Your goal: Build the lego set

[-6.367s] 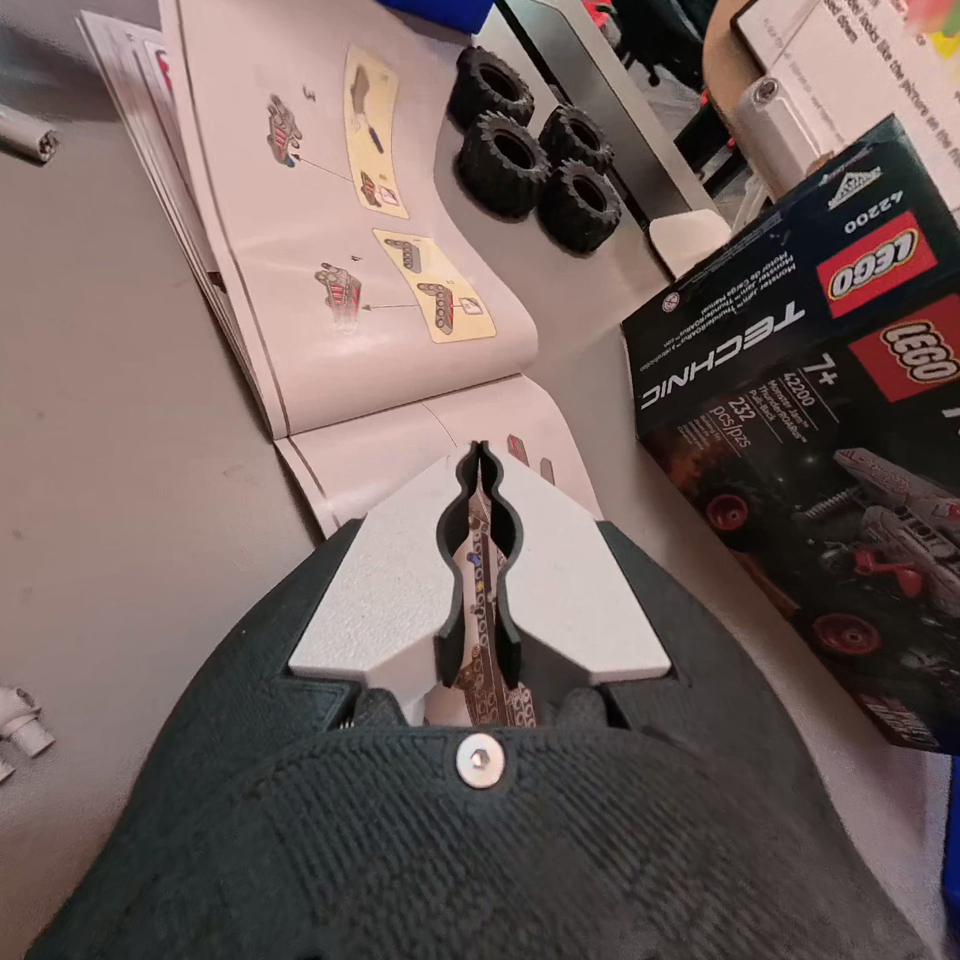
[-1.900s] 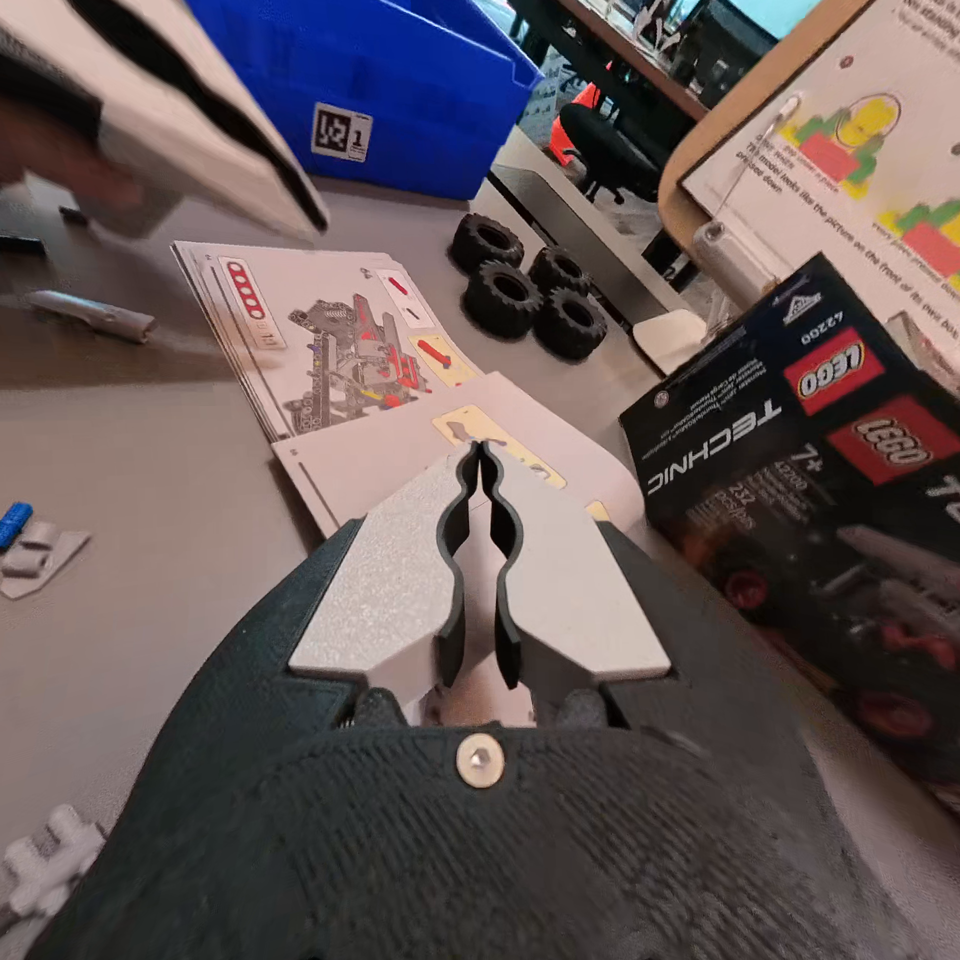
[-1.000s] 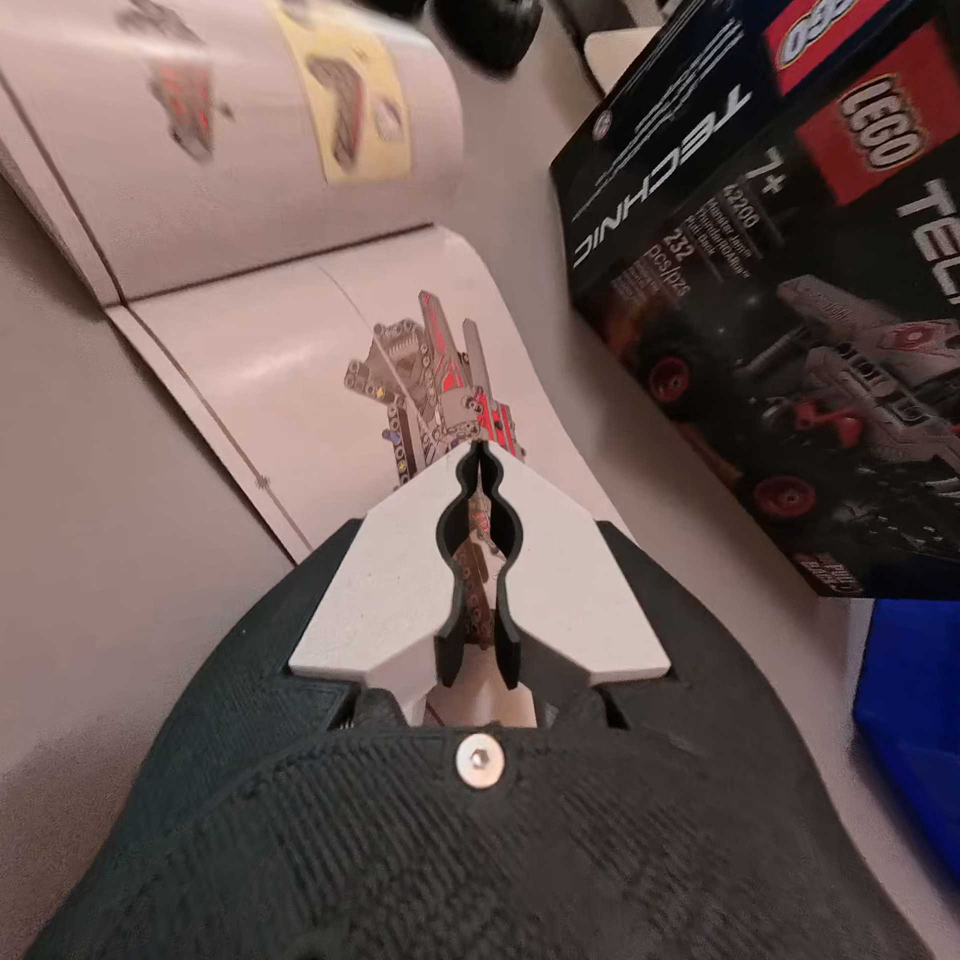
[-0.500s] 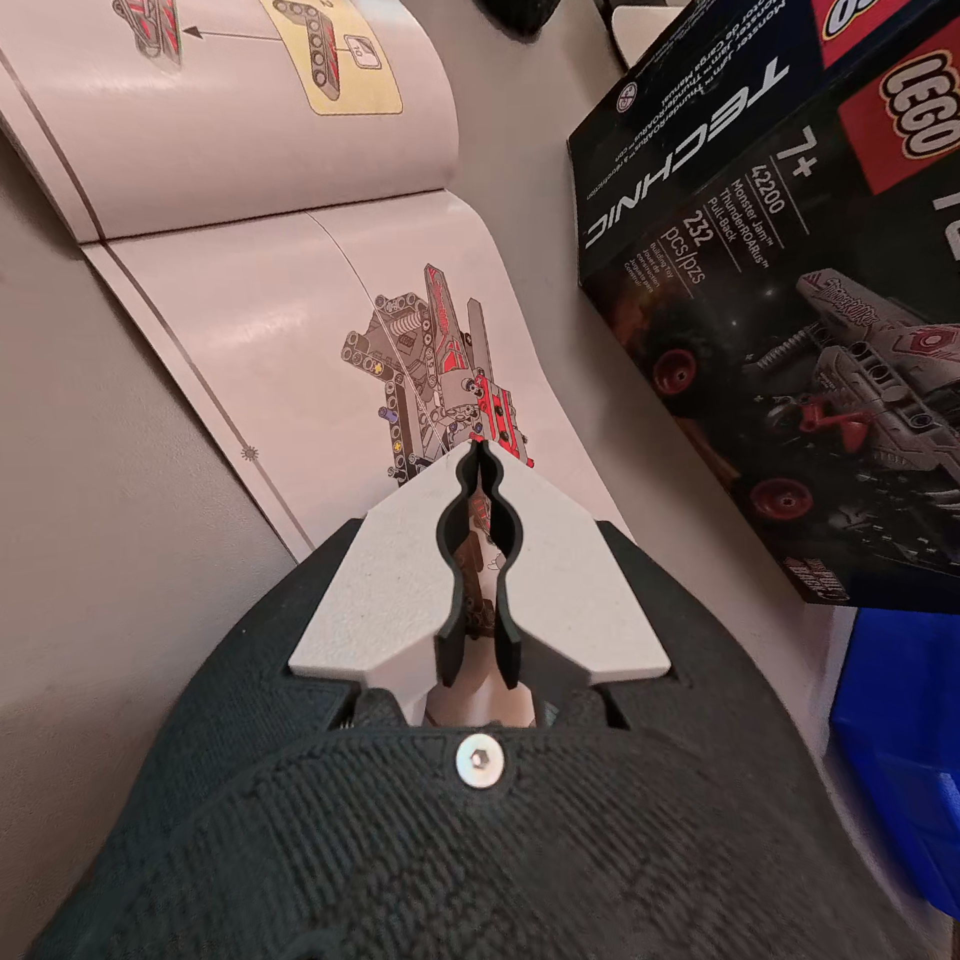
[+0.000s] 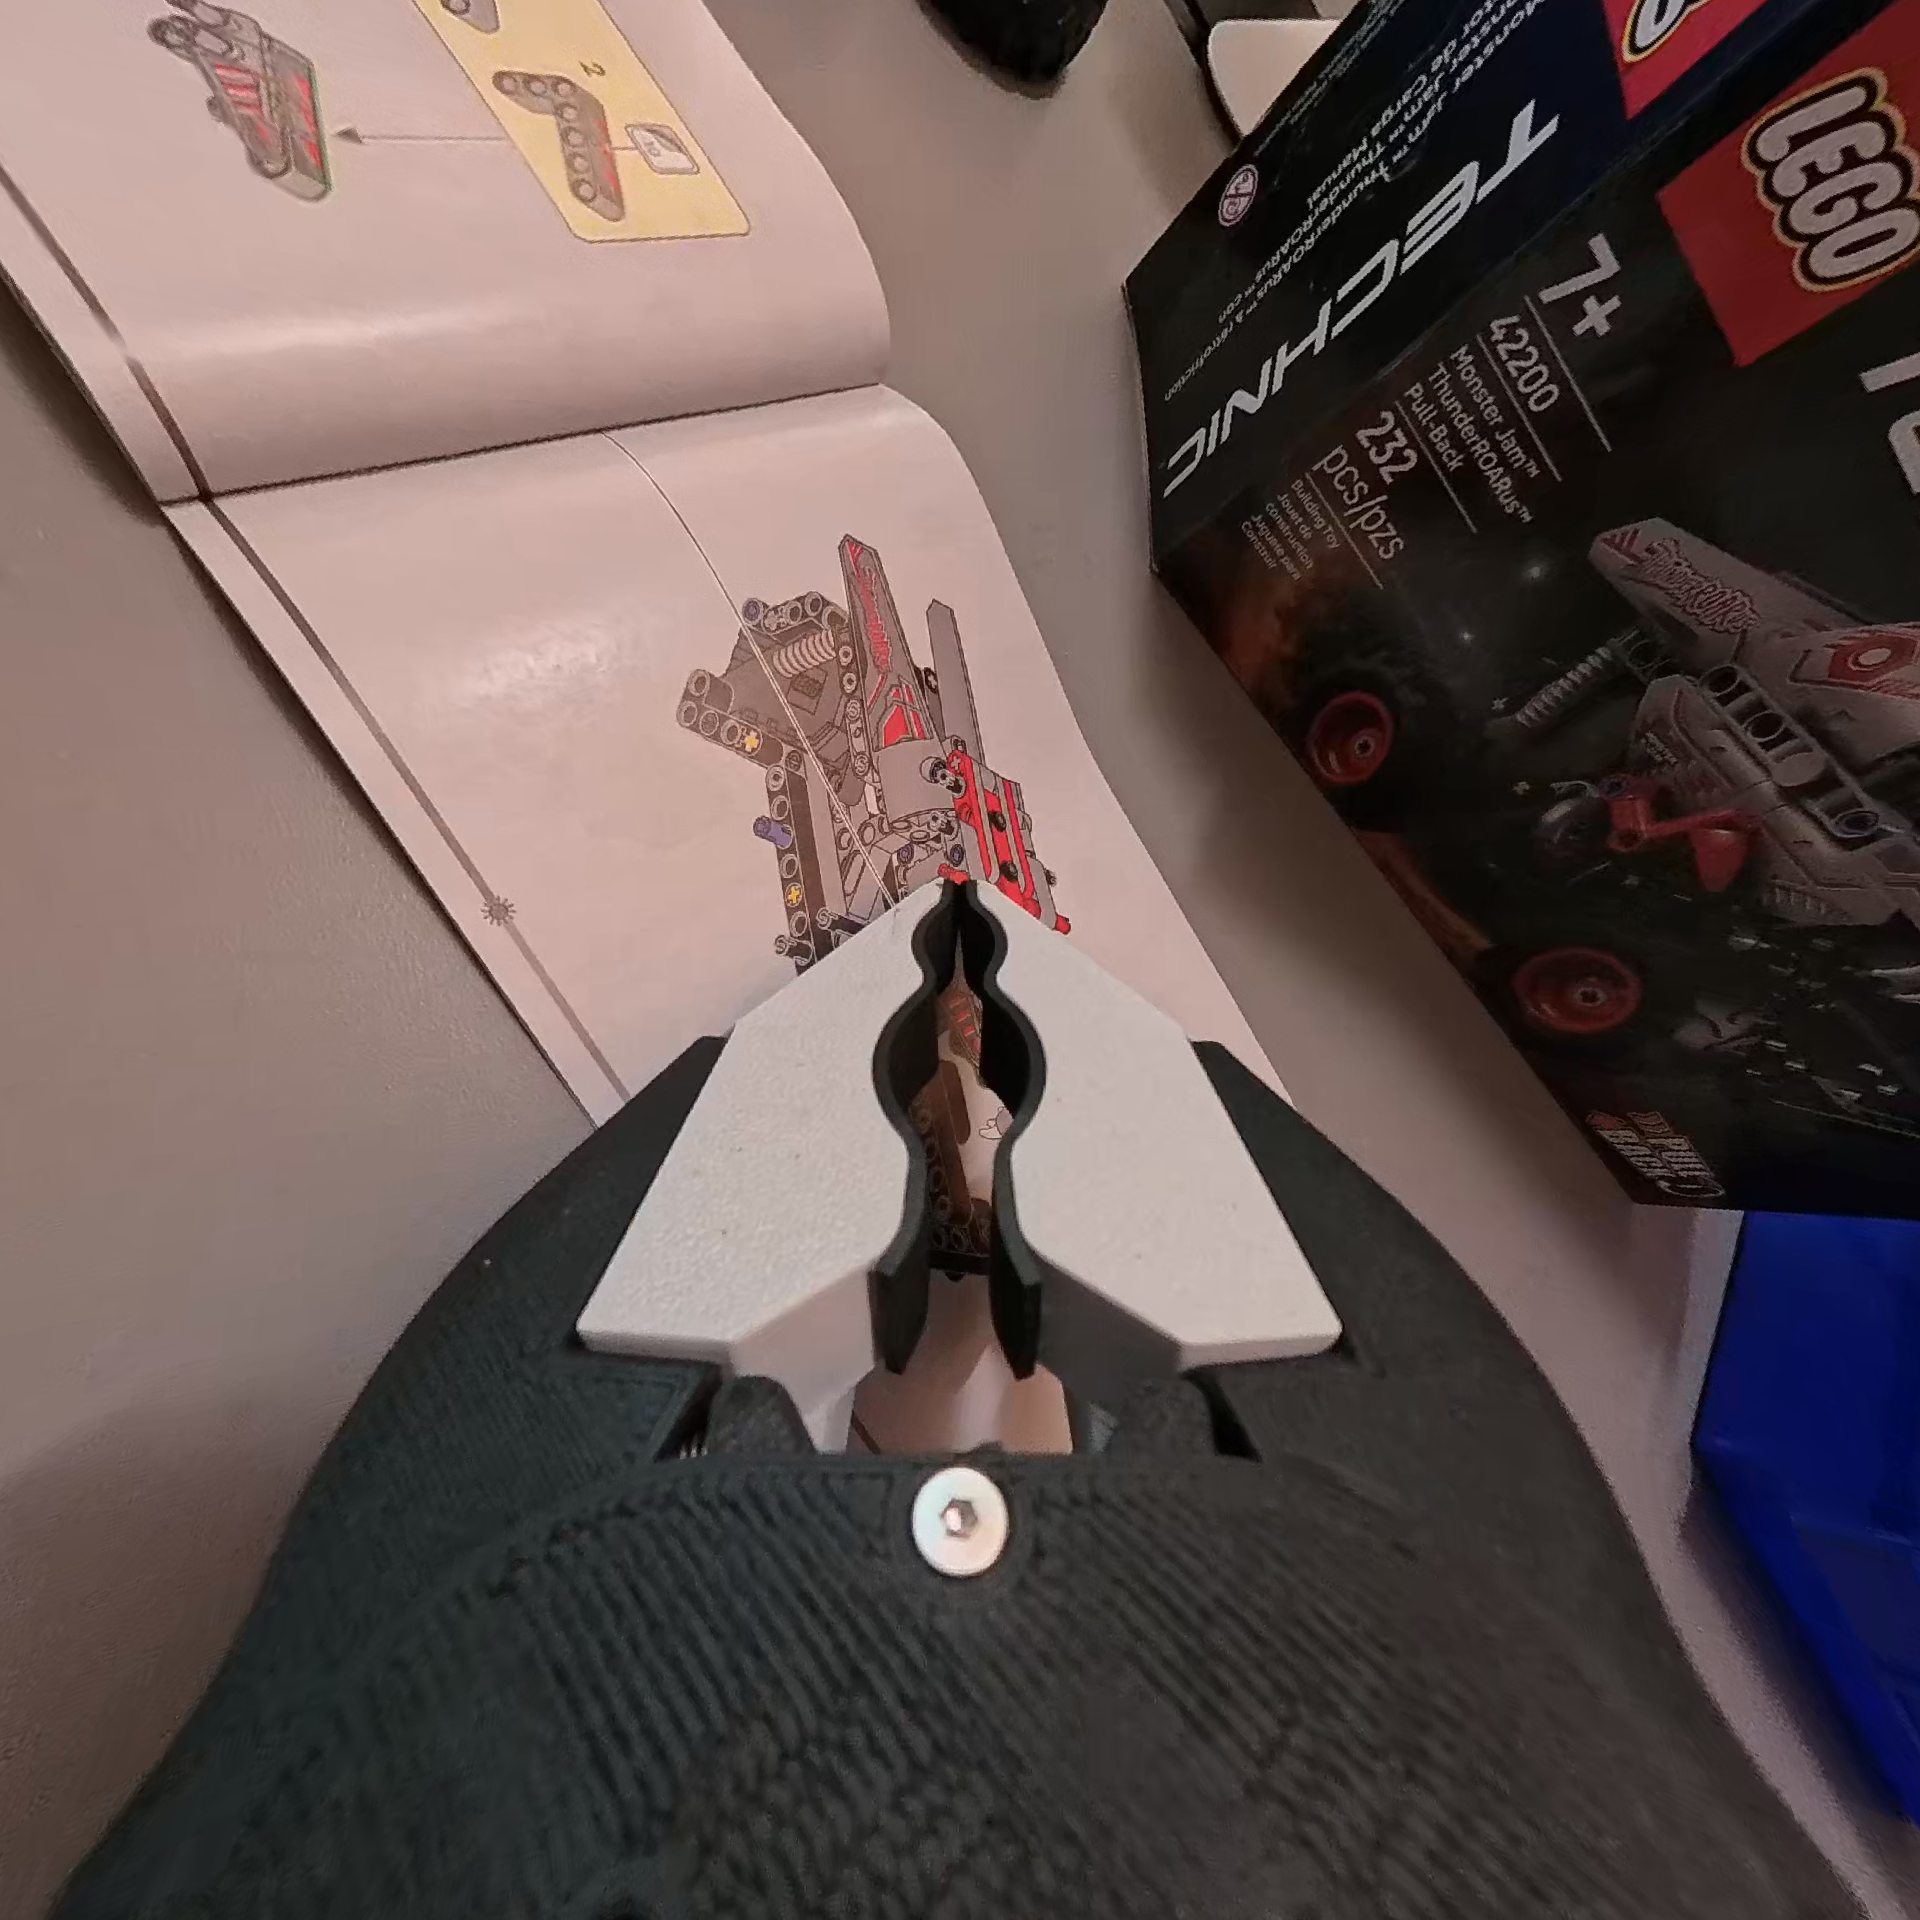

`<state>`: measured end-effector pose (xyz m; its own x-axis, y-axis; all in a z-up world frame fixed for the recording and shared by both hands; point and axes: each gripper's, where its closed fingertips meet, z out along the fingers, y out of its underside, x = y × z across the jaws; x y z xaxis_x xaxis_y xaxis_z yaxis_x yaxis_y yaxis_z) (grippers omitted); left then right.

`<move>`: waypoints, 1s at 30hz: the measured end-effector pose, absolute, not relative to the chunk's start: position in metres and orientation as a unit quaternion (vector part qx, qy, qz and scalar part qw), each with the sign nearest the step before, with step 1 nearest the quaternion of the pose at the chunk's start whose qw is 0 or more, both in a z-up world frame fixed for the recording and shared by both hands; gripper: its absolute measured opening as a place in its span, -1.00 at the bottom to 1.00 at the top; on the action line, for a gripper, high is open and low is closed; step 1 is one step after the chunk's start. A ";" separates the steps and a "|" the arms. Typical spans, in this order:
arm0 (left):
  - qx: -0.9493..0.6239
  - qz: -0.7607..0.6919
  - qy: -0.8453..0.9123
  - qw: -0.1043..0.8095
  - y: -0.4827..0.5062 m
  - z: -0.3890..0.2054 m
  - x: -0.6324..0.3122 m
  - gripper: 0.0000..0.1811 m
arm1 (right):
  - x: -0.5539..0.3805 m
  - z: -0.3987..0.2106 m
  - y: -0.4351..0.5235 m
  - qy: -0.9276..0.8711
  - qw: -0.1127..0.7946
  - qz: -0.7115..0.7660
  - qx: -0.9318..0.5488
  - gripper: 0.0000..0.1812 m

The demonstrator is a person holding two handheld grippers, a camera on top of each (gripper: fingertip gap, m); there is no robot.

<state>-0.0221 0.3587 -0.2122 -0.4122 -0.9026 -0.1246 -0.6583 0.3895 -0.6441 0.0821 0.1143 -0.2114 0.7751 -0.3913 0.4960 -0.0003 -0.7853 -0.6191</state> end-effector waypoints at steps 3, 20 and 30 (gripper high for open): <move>-0.486 -0.313 0.778 0.245 0.355 -0.191 -0.020 -1.00 | 0.082 -0.205 0.113 0.115 0.316 -0.329 -0.883 -1.00; -0.461 -0.329 0.791 0.232 0.353 -0.175 -0.033 -1.00 | -0.079 -0.189 0.189 0.068 0.424 -0.071 -0.900 -0.72; -0.438 -0.336 0.802 0.228 0.343 -0.176 -0.032 -1.00 | -0.089 -0.206 0.224 0.077 0.398 -0.033 -0.914 -0.74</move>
